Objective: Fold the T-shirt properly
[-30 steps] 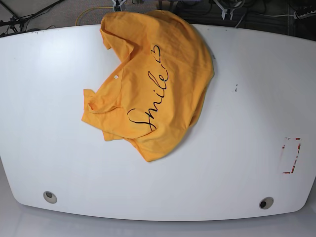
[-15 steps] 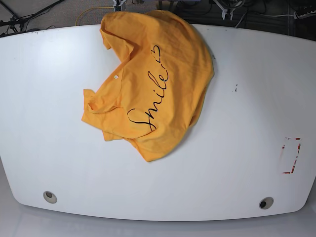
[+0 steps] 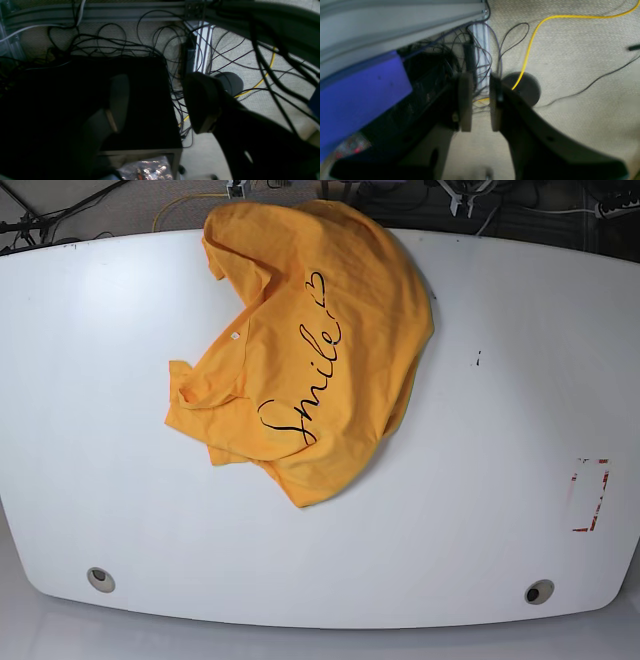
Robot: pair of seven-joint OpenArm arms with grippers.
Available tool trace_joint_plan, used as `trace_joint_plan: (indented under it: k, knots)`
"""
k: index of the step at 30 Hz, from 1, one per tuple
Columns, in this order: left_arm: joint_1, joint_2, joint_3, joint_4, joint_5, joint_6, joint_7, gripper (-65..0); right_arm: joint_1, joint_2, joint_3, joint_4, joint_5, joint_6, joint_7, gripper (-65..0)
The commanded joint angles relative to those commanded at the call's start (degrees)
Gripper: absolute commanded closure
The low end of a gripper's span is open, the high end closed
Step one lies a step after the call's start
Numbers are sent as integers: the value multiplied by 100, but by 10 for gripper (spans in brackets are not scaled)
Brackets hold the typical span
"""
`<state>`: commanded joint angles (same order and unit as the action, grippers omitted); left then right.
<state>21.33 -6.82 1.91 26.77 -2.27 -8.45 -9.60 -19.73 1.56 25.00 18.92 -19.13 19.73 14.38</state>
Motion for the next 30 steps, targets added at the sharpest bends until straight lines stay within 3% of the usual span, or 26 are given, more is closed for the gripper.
trace_joint_plan:
  k: [9,30]
  knots:
    - [555,-16,-66,540,9,-11,-254,-357,-476,-20,-30,661,-86,-21,80,-111]
    - [740,-17,-95,457,22,16,-339,-357,-1098,-161,-107,1560,-78,-24,0,-107]
